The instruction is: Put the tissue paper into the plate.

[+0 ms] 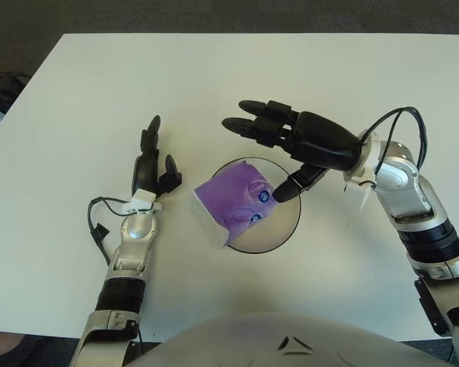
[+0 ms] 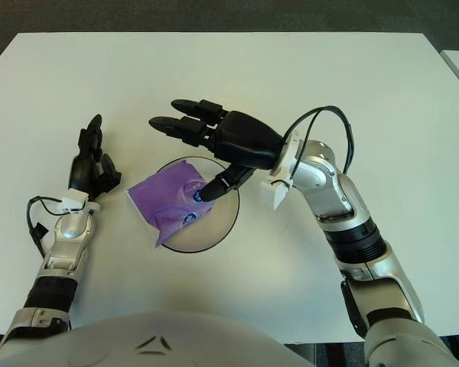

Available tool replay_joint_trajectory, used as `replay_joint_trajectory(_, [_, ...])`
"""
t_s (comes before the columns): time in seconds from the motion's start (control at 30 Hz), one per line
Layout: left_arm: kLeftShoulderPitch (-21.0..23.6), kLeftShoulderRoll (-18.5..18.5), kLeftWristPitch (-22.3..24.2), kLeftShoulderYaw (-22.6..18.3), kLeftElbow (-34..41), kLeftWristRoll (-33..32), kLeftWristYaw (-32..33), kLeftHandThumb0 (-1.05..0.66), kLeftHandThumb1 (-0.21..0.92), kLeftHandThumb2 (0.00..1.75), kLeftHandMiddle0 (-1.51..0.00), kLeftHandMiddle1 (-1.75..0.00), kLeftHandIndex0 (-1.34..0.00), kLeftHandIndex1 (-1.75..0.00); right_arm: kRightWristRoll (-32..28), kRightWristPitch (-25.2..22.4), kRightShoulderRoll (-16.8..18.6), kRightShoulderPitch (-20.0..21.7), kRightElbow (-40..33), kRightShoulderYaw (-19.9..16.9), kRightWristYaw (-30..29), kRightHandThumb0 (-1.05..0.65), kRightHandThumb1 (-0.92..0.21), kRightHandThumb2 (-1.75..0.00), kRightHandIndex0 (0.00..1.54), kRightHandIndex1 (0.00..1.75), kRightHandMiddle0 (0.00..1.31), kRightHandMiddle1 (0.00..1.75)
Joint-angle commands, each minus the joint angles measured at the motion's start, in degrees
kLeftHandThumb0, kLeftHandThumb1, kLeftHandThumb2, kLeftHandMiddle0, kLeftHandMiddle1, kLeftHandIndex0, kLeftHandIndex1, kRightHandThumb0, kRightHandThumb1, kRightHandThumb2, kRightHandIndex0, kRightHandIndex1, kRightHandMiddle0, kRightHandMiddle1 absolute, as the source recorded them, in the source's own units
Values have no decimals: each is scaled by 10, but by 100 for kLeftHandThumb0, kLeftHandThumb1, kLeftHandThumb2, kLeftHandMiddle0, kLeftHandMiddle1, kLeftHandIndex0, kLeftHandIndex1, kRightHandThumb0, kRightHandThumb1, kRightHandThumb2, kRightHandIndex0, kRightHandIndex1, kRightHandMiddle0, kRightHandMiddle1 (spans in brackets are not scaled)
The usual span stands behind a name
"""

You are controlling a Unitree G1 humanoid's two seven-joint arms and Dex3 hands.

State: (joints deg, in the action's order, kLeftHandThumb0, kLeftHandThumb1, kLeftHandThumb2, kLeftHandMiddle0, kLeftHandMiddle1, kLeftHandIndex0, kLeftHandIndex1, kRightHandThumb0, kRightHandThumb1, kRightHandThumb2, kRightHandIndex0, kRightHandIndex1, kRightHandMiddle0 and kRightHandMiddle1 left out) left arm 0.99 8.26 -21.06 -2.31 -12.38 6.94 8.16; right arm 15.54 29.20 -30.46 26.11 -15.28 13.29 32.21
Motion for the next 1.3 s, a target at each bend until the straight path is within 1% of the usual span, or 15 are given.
replay_joint_trajectory(0.0, [-64, -13, 12, 6, -73, 5, -1, -83, 92, 102, -14, -1, 0, -36, -23, -11, -13, 16, 7, -14, 13, -105, -92, -52, 0, 0, 0, 0])
replay_joint_trajectory(0.17, [-63, -15, -1, 4, -75, 4, 2, -80, 92, 102, -14, -1, 0, -39, -63, -63, -17, 35, 16, -40, 26, -105, -92, -47, 0, 0, 0, 0])
replay_joint_trajectory(0.27, [-64, -19, -4, 3, -72, 1, 2, -78, 92, 102, -15, -1, 0, -41, -97, -131, -11, 24, -9, -59, 29, -105, -92, -41, 0, 0, 0, 0])
replay_joint_trajectory(0.33, [-64, -22, -7, 2, -71, -2, 3, -77, 92, 101, -15, -2, 0, -42, -126, -198, 7, 13, -28, -70, 19, -105, -92, -35, 0, 0, 0, 0])
replay_joint_trajectory(0.43, [-64, -23, -7, 2, -71, -3, 2, -76, 92, 101, -16, -2, 0, -43, -131, -235, 14, 15, -24, -78, 11, -105, -92, -30, 0, 0, 0, 0])
replay_joint_trajectory(0.5, [-65, -24, -7, 3, -70, -4, 2, -75, 92, 101, -16, -2, 0, -43, -118, -249, 17, 18, -6, -82, -2, -105, -92, -28, 0, 0, 0, 0])
replay_joint_trajectory(0.57, [-65, -24, -7, 4, -68, -5, 2, -76, 92, 101, -15, -1, 0, -42, -90, -256, 33, 24, 31, -79, -36, -105, -92, -24, 0, 0, 0, 0])
replay_joint_trajectory(0.63, [-66, -25, -7, 4, -67, -5, 2, -76, 92, 101, -15, -1, 0, -41, -80, -258, 40, 25, 44, -77, -50, -105, -92, -23, 0, 0, 0, 0])
replay_joint_trajectory(0.7, [-66, -25, -8, 5, -66, -3, 3, -76, 92, 102, -15, -1, 0, -41, -59, -236, 67, 34, 106, -76, -102, -105, -92, -22, 0, 0, 0, 0])
replay_joint_trajectory(0.8, [-67, -27, -10, 5, -65, -1, 6, -75, 92, 103, -14, -1, 0, -39, -44, -186, 108, 39, 211, -97, -201, -105, -92, -27, 0, 0, 0, 0])
replay_joint_trajectory(0.87, [-69, -27, -11, 5, -62, -1, 7, -75, 92, 103, -14, -1, 0, -39, -42, -167, 116, 40, 240, -102, -225, -105, -92, -30, 0, 0, 0, 0])
replay_joint_trajectory(0.97, [-72, -28, -10, 5, -58, -2, 5, -75, 92, 104, -14, 0, 0, -38, -58, -134, 149, 15, 272, -127, -284, -105, -92, -42, 0, 0, 0, 0])
replay_joint_trajectory(1.07, [-77, -28, -11, 5, -53, -2, 5, -74, 92, 104, -14, 0, 0, -39, -69, -123, 169, -14, 277, -141, -311, -101, -92, -67, 0, 0, 0, 0])
replay_joint_trajectory(1.17, [-84, -27, -11, 4, -46, -3, 2, -75, 92, 104, -14, -1, 0, -40, -108, -121, 225, -69, 276, -149, -332, -94, -92, -76, 0, 0, 0, 0])
replay_joint_trajectory(1.27, [-85, -26, -12, 3, -46, -3, 2, -74, 92, 104, -14, -1, 0, -41, -132, -110, 253, -95, 285, -152, -339, -90, -92, -82, 0, 0, 0, 0])
